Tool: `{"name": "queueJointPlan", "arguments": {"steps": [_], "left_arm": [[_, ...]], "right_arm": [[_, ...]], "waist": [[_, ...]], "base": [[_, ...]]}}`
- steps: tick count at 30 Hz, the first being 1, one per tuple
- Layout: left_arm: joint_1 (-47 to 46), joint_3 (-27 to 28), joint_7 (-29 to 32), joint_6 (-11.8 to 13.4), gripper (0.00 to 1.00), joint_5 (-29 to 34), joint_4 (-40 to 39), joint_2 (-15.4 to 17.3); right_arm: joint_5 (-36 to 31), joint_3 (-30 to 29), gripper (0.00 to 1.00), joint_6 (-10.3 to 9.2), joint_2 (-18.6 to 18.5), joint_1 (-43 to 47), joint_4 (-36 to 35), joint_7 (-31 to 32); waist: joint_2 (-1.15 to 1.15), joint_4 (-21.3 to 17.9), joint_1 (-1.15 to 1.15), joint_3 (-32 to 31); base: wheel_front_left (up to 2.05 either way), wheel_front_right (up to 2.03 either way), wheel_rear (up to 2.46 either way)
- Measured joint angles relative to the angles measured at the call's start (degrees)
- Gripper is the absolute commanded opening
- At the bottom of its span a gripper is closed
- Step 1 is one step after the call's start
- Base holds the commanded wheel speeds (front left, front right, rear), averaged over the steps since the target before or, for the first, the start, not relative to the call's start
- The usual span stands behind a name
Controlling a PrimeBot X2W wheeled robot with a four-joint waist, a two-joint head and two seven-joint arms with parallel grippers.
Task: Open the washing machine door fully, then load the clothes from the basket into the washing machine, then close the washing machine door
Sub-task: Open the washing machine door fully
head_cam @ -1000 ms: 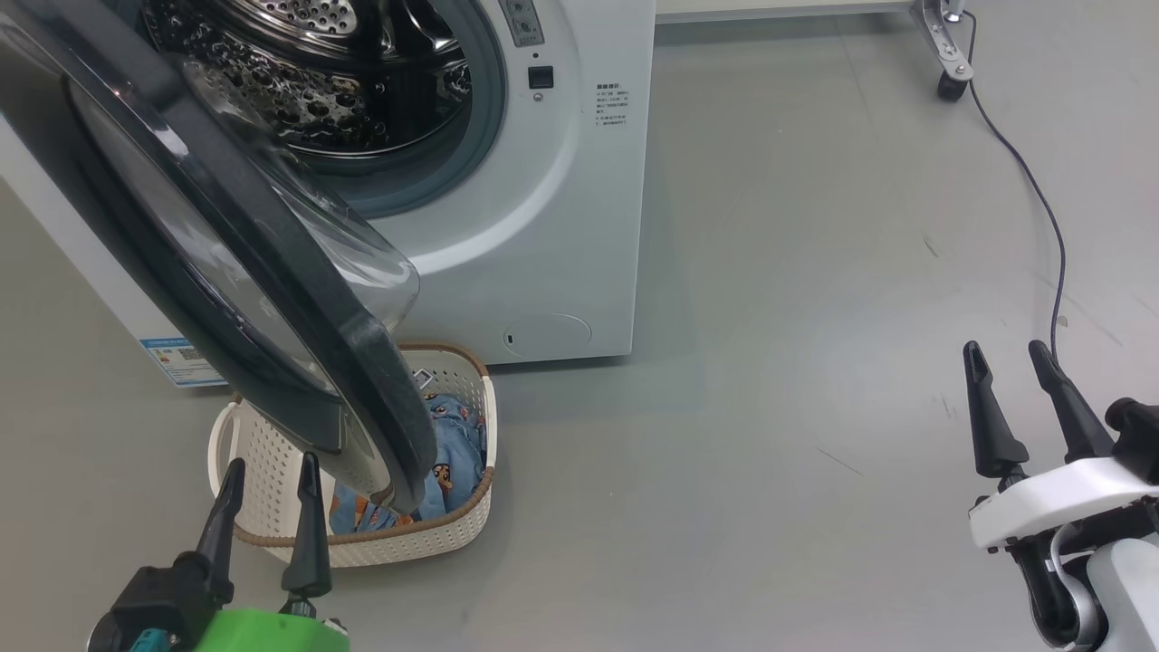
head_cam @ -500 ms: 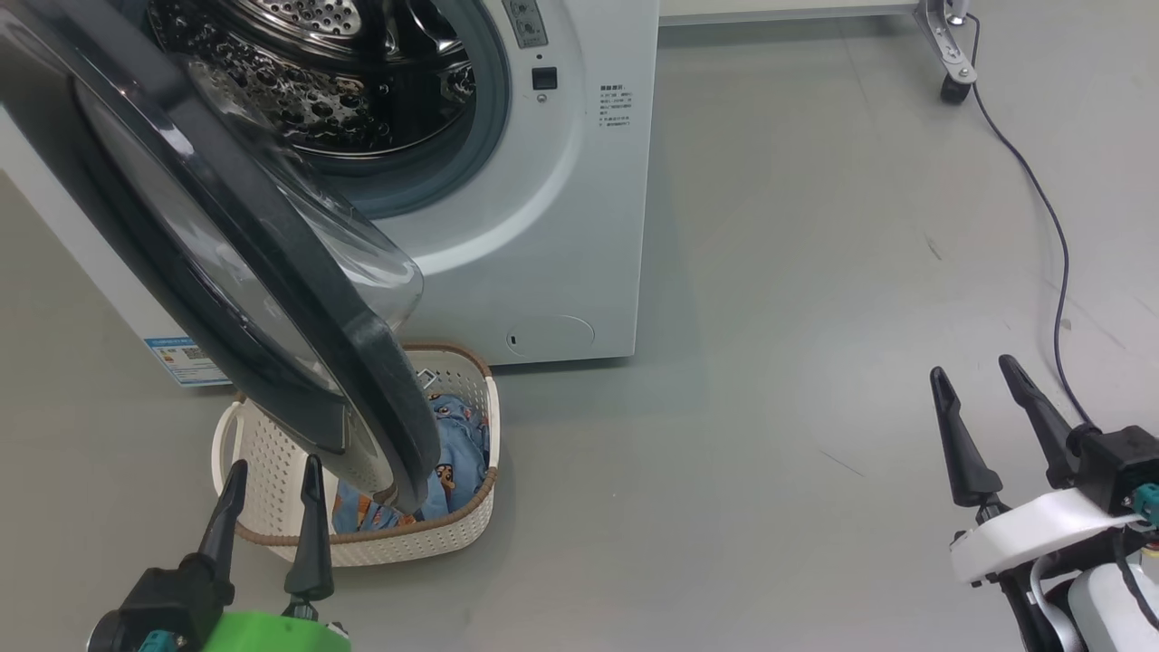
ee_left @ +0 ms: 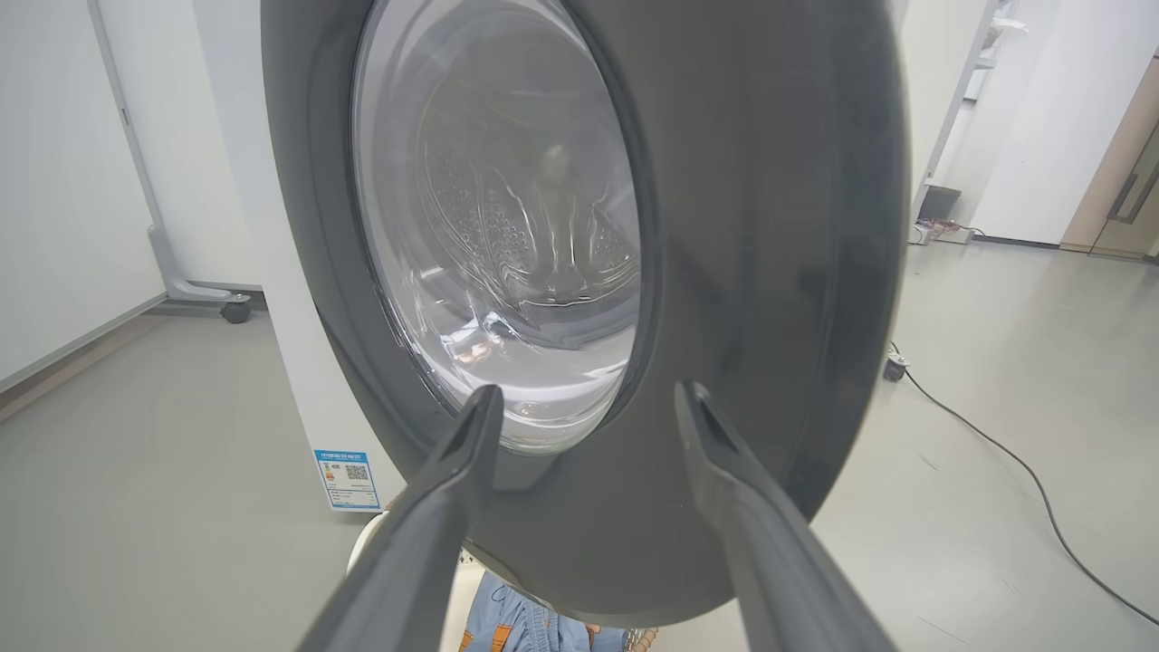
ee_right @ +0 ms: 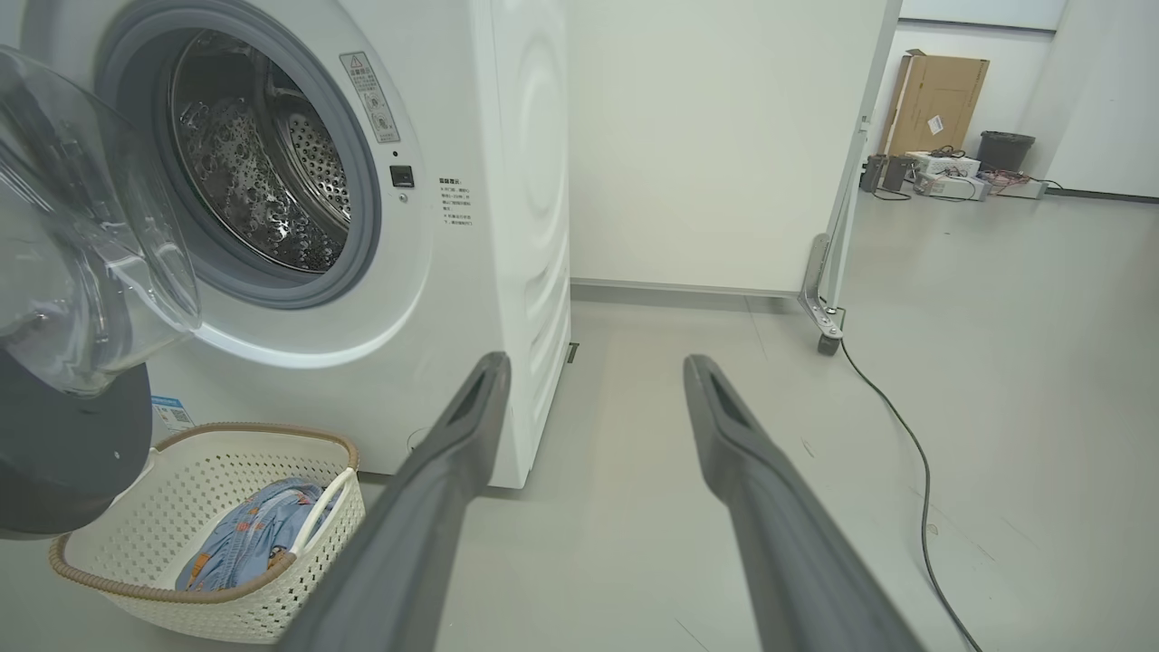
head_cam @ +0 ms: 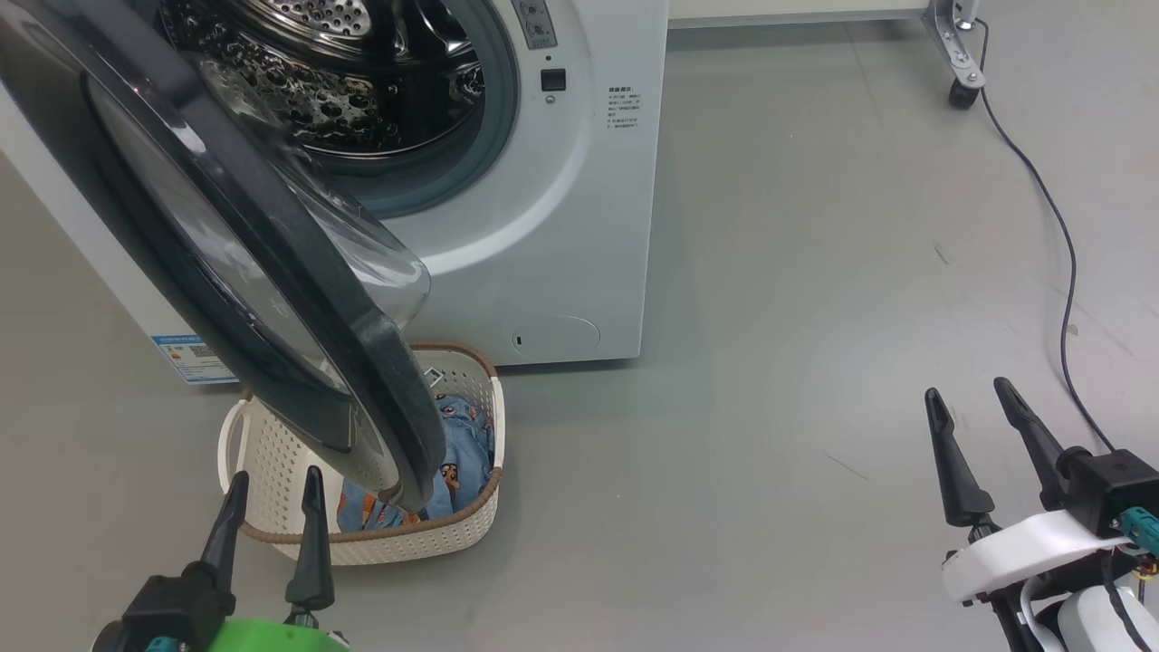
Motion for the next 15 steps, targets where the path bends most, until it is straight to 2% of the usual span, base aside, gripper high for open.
{"name": "queueJointPlan", "arguments": {"steps": [1,2,3,4,15], "left_arm": [[0.0,0.0,0.0,0.0,1.00,0.0,0.1,0.0],[0.0,0.0,0.0,0.0,0.89,0.0,0.2,0.0],[0.0,-0.1,0.0,0.0,0.36,0.0,0.3,0.0],[0.0,-0.1,0.0,0.0,0.00,0.0,0.3,0.0],[-0.2,0.3,0.0,0.2,0.00,-1.2,-2.2,-0.1]], "right_arm": [[0.0,-0.2,1.00,0.00,0.1,0.0,0.0,0.0],[-0.1,-0.3,1.00,0.00,0.2,0.0,-0.1,0.0],[-0.1,-0.4,1.00,0.00,0.3,0.1,-0.1,0.0],[-0.4,-0.5,1.00,0.00,0.4,0.1,-0.2,0.0],[-1.5,-0.8,1.00,0.26,1.6,1.0,-0.3,0.0]], "waist": [[0.00,0.0,0.00,0.0],[0.00,0.0,0.00,0.0],[0.00,0.0,0.00,0.0],[0.00,0.0,0.00,-0.1],[0.00,0.1,0.00,-0.2]], "base": [[0.00,0.00,0.00],[0.00,0.00,0.00],[0.00,0.00,0.00],[0.00,0.00,0.00],[0.00,0.00,0.00]]}}
